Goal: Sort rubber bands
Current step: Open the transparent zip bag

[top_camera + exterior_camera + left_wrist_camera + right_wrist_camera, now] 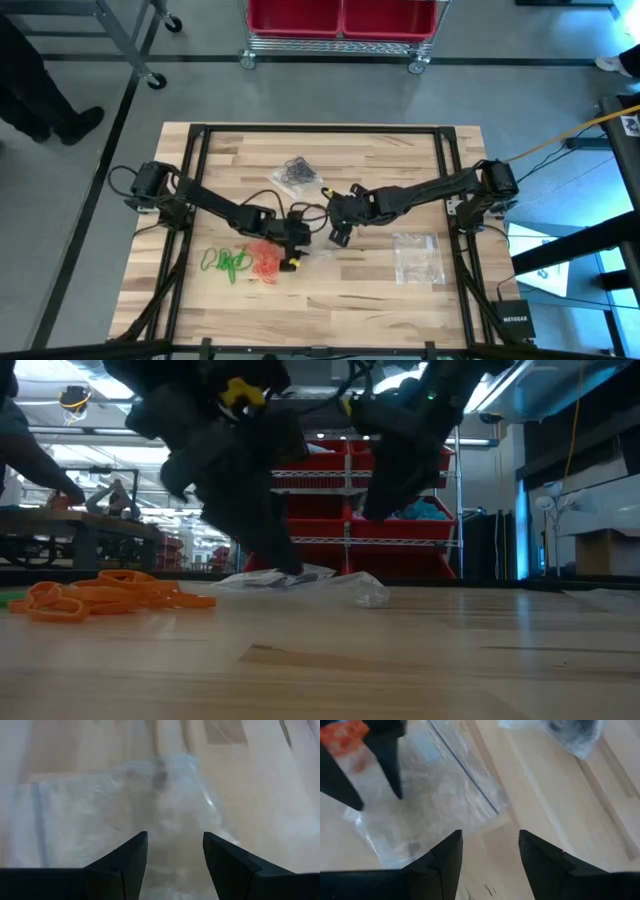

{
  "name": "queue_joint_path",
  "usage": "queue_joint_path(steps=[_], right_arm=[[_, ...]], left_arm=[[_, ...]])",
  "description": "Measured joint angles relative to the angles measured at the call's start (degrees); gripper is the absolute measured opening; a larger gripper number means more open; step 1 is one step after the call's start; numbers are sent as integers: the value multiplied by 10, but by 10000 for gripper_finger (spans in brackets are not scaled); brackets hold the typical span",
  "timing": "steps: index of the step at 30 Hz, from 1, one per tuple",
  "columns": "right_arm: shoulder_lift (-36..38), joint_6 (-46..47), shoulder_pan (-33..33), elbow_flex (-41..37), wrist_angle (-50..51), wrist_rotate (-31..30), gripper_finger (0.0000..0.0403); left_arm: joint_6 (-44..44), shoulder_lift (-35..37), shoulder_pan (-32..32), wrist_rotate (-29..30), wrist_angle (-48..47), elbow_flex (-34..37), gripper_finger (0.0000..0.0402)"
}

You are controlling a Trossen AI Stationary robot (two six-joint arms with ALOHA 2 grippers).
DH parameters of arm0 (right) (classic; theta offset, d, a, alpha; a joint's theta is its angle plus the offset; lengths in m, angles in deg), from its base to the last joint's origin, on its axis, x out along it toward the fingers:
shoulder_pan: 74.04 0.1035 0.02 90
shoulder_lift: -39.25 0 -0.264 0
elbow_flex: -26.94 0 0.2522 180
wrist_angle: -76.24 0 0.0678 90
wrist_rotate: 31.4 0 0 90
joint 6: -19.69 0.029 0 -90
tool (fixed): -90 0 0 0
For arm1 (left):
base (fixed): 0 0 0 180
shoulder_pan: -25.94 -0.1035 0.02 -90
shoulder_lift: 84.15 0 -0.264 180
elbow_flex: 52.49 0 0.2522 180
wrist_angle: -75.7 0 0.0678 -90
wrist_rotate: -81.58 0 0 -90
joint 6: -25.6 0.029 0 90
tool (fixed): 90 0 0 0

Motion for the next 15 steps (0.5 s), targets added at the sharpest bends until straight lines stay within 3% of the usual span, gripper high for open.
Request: queue_joint_path(steps=[6, 15], right_arm=[[0, 22, 21, -1, 20, -44, 186], [0, 30, 28, -1, 16, -63, 186]], left_arm=[[11, -16, 2, -7, 18, 0, 180], [39, -38, -2, -13, 17, 0, 135]])
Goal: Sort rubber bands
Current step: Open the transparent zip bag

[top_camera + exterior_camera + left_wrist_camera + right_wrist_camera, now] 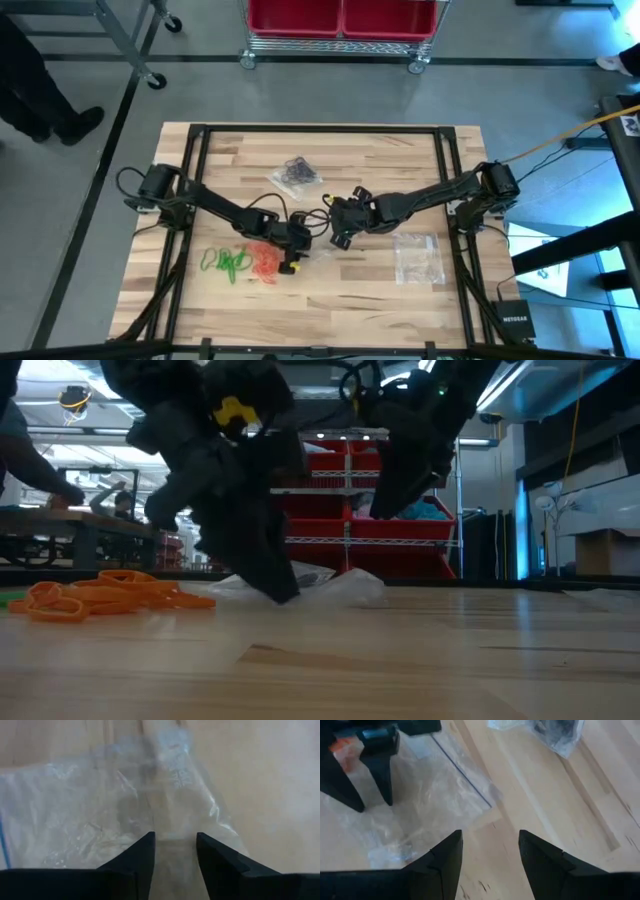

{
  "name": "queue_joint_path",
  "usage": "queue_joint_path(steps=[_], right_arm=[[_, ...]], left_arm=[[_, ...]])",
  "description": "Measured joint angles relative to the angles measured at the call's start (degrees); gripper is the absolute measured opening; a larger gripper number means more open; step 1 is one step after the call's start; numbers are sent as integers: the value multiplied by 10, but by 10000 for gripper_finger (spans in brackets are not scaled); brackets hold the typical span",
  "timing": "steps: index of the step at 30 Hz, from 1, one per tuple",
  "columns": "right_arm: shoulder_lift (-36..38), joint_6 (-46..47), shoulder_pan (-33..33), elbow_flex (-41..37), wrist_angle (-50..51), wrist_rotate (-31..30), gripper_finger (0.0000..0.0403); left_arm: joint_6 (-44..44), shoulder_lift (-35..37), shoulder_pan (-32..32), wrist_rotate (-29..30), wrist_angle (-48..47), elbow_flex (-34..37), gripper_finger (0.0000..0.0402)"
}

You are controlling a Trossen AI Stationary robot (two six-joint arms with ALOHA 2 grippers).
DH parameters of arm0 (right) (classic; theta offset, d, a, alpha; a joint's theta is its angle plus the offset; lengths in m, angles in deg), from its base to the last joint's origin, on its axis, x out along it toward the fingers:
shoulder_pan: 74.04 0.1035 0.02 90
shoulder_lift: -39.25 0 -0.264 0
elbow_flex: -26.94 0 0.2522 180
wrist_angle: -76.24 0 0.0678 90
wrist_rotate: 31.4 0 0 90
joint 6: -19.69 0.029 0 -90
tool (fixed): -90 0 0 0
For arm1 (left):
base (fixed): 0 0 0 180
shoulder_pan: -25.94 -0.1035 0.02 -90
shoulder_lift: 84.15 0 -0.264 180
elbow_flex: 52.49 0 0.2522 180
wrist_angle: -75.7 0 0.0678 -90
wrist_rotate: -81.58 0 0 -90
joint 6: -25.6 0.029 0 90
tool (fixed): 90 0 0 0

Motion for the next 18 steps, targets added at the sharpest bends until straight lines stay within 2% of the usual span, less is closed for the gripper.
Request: queue_joint_path(steps=[7, 9, 13, 18], right_arm=[[0, 0, 0, 0, -1, -7, 186], [0, 0, 0, 0, -2, -10, 186], [0, 0, 0, 0, -2, -14, 186], [0, 0, 0, 0, -2, -14, 186]], left_arm=[[-2, -12, -1, -7, -2, -6, 119], [-10, -22, -1, -8, 1, -7, 93], [-13, -31, -1, -11, -13, -17, 15], [-10, -21, 4, -5, -18, -16, 2]])
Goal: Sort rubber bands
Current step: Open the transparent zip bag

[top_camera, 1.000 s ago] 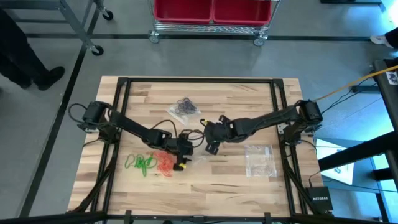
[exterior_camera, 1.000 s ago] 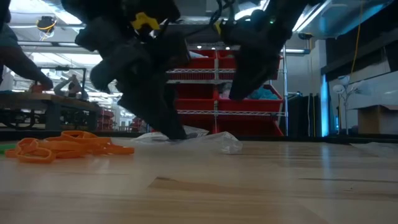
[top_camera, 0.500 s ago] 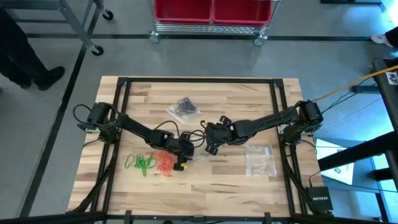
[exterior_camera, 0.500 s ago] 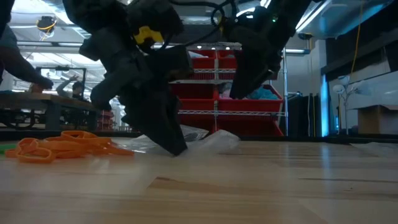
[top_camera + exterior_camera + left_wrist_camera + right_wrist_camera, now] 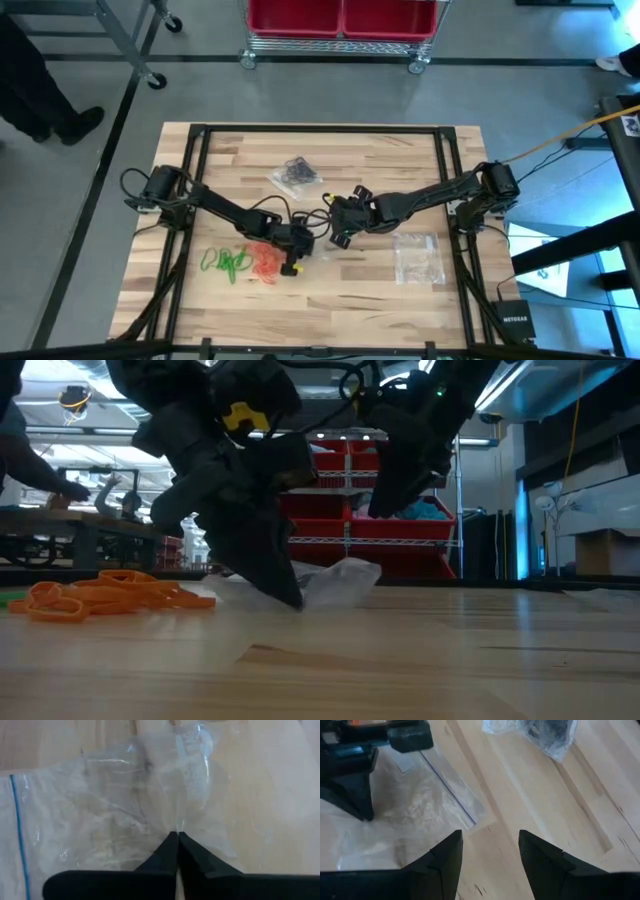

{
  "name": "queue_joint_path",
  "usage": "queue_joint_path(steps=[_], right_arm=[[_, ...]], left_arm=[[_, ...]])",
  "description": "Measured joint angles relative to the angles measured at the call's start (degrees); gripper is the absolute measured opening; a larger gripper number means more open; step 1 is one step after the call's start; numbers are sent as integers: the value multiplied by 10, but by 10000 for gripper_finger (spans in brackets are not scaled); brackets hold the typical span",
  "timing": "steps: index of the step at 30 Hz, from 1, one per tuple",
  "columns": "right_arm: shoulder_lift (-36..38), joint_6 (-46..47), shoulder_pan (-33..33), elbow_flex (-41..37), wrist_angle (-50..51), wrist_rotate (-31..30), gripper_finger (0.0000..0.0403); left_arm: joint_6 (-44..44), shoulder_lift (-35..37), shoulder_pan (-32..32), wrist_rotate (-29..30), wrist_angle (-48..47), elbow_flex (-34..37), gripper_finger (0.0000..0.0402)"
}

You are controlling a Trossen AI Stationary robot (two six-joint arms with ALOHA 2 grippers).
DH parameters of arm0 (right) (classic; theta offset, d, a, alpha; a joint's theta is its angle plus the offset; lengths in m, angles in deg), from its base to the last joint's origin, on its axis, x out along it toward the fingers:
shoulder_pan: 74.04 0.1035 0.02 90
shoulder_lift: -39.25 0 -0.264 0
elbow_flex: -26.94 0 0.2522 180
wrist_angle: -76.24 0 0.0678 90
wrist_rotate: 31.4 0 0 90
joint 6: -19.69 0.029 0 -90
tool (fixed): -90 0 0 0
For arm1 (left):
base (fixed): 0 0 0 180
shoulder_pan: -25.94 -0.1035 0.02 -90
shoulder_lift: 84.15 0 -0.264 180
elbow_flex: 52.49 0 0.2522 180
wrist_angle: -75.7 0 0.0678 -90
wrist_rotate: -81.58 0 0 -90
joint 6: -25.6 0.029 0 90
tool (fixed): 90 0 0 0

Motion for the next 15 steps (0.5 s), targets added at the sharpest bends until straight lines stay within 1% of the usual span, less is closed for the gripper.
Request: queue_joint_path(steps=[3, 5, 11, 15], right_arm=[[10, 0, 8, 0, 9, 0, 186], [31, -2, 21, 0, 13, -6, 186], [101, -13, 90, 0, 18, -55, 186], [122, -20, 135, 0, 6, -98, 186]], left_arm=[[-11, 23, 0, 1, -17, 1, 1], [-16, 50, 4, 2, -24, 2, 1], [-31, 165, 15, 8, -25, 0, 0], [-52, 250, 14, 24, -21, -1, 0]])
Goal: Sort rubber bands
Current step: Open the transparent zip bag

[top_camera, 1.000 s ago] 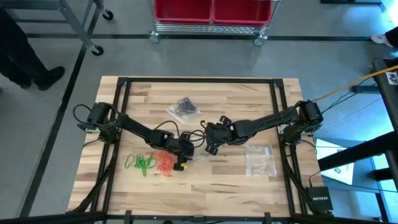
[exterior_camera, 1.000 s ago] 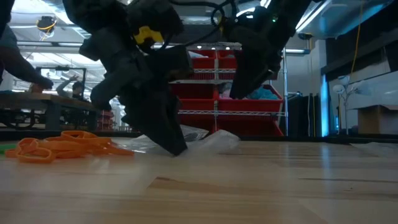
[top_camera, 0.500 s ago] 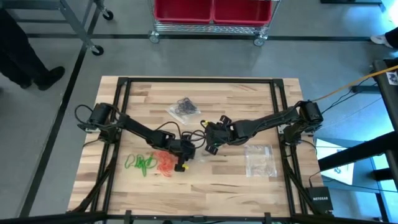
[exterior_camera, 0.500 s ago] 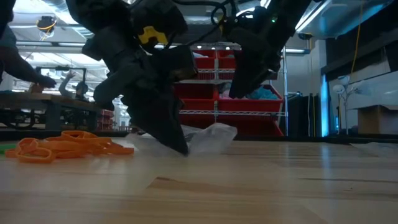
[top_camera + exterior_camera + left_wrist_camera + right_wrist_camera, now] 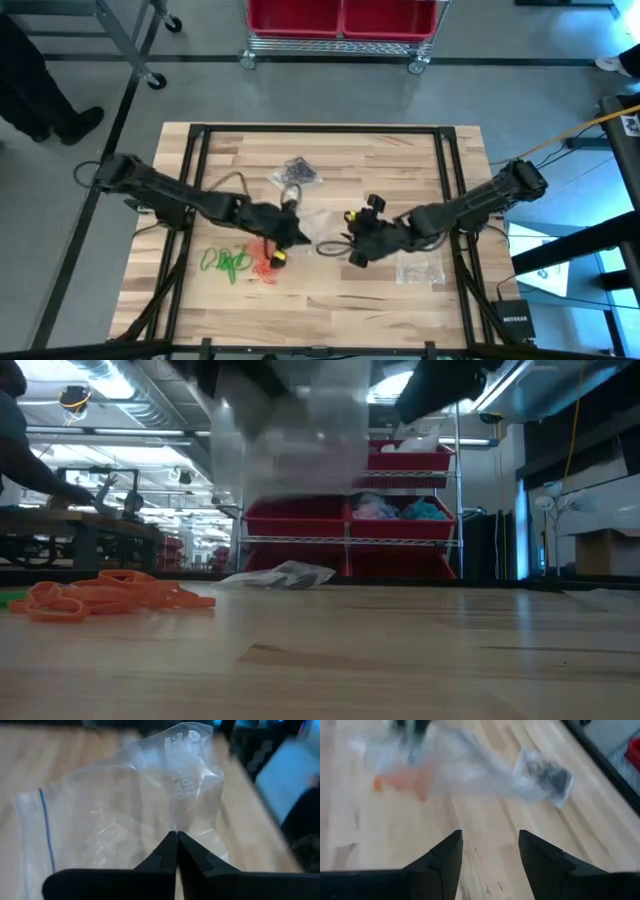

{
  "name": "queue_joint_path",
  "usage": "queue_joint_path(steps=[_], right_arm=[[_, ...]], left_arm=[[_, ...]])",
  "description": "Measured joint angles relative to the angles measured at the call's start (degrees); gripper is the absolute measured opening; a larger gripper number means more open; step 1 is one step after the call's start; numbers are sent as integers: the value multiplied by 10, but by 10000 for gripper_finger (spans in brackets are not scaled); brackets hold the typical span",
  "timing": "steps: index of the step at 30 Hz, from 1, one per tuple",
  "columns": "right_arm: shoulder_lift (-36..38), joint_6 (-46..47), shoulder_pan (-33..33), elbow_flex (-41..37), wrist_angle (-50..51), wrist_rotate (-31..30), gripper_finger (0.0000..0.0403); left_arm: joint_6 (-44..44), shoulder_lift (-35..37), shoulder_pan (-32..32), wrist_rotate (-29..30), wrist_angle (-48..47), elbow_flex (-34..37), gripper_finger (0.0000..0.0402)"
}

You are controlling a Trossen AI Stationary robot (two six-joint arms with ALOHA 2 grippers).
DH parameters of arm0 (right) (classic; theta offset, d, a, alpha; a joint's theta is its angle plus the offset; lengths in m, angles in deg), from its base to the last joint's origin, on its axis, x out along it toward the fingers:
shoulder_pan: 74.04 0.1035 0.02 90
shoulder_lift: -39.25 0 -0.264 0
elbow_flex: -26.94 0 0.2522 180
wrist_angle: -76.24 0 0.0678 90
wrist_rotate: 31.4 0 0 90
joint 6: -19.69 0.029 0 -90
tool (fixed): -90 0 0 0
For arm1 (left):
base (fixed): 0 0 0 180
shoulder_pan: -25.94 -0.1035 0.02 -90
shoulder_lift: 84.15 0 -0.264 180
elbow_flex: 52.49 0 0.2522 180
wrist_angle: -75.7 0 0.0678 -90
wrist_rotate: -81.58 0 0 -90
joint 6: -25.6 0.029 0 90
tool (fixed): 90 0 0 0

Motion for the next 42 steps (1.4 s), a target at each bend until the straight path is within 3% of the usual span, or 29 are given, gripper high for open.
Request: queue_joint_path(steps=[5, 9, 23, 29, 35, 42], right_arm=[[-1, -47, 46, 0, -91, -62, 186], [-9, -153, 62, 0, -224, -105, 186], [-32, -562, 60, 1, -536, -113, 186], [-82, -798, 60, 1, -719, -241, 186], [-94, -901, 51, 1, -834, -218, 186], [-94, -903, 43, 9, -814, -172, 186]], left_arm=[[-35, 78, 0, 5, 26, 0, 0], [-60, 123, 2, -7, 79, 0, 0], [-123, 155, 4, -39, 178, 0, 0], [-140, 155, 1, -39, 199, 0, 0], [-139, 155, -1, -39, 195, 0, 0], [-127, 155, -2, -39, 161, 0, 0]])
